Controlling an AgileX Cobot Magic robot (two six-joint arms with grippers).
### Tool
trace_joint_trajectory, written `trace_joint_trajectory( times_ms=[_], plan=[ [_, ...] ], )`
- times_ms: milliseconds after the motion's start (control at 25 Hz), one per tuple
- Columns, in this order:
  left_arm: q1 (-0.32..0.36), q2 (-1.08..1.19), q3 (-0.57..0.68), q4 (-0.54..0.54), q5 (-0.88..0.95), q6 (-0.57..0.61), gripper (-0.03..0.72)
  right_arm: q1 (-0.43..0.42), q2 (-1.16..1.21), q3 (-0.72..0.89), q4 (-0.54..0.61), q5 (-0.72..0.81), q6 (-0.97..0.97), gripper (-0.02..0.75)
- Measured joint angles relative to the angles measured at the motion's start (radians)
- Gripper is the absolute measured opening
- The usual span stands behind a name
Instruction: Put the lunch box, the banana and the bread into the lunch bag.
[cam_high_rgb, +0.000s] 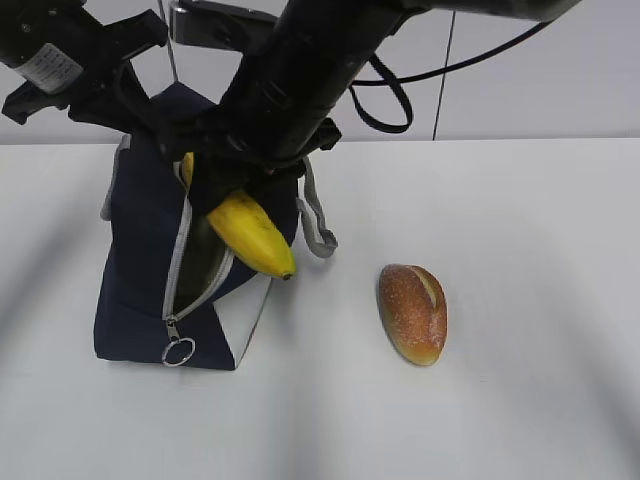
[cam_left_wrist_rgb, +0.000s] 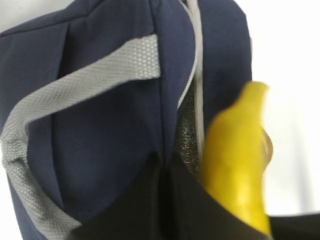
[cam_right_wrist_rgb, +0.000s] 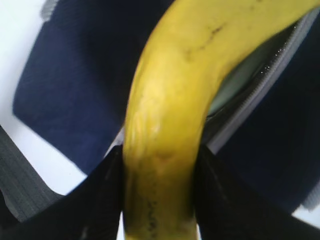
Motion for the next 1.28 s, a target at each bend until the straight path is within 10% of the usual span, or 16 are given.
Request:
trace_joint_trajectory(
  times_ms=[600, 880, 1280],
  plan=[
    [0.000, 0.000, 0.000, 0.000, 0.006, 0.000, -0.003, -0.027, 0.149, -0.163, -0.010, 0.021, 0.160, 0.306],
    [0.000, 0.000, 0.000, 0.000, 0.007, 0.000, -0.003, -0.029, 0.149, -0.163, -0.011, -0.009, 0.164, 0.499],
    [0.000, 0.000, 0.000, 0.001, 0.009, 0.000, -0.003, -0.034, 0.149, -0.247, -0.191, 0.180, 0.164, 0.524]
  ],
)
